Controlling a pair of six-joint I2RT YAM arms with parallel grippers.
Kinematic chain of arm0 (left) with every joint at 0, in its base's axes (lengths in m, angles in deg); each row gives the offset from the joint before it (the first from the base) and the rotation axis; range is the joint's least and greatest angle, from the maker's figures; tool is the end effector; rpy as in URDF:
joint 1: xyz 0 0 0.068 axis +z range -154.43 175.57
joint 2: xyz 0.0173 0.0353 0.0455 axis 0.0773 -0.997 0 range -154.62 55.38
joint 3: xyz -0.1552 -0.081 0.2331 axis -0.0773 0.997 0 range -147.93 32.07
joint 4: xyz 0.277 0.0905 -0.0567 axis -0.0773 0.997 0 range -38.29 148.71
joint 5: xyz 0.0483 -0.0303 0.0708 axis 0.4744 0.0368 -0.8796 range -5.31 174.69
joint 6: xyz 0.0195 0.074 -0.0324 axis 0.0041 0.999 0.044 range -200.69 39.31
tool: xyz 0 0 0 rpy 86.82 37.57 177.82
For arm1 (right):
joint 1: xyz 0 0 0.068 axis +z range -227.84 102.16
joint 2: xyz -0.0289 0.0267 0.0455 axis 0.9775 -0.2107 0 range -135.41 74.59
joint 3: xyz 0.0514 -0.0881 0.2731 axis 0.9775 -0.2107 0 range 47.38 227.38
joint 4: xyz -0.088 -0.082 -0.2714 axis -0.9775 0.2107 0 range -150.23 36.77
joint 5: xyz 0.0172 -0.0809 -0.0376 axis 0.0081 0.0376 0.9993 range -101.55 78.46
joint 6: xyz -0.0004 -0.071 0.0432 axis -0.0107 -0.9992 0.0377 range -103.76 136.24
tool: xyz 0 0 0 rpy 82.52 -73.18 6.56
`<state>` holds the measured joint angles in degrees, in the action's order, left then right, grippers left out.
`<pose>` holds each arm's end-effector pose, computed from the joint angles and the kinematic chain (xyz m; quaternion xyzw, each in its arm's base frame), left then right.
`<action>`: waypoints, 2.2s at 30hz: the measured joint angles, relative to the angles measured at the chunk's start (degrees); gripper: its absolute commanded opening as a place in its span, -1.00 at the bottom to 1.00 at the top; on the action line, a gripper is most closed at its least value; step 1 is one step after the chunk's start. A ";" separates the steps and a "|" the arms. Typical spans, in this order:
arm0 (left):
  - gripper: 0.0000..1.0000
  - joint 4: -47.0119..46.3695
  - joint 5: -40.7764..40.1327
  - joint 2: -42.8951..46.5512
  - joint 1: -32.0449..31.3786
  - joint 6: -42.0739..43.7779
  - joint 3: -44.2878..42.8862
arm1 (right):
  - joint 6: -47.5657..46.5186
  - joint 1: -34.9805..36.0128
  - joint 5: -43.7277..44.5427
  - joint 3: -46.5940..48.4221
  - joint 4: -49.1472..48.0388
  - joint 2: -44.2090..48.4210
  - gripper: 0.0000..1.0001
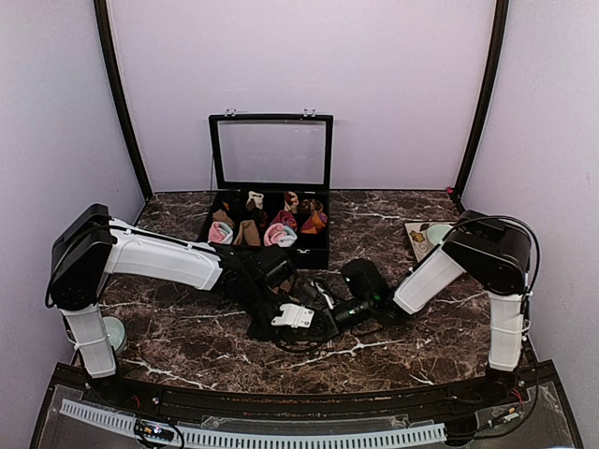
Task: Roll the socks
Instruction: Roll the sock at the center of the board.
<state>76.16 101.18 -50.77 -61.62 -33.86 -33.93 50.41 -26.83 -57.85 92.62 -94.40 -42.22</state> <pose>0.2075 -0.3599 0.1196 0.7803 0.5694 -0.1590 0.2041 0.2063 0.3381 0.0419 -0.2930 0.7900 0.5351 0.0614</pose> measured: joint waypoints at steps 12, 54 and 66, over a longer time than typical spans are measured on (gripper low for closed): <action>-1.00 7.45 14.53 -8.52 7.65 -2.34 -8.92 | -5.27 -0.31 10.45 -11.10 -5.31 9.31 0.16; -1.00 34.51 35.06 -23.69 10.47 -3.04 -22.10 | -51.52 18.29 39.15 -17.55 -14.43 15.13 -0.02; -1.00 34.42 35.08 -23.69 10.58 -3.61 -22.05 | -57.53 18.29 36.83 -11.37 -12.09 8.35 -0.46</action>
<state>110.59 136.26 -74.47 -51.04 -37.47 -55.98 -7.11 -8.54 -21.02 81.25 -106.49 -33.87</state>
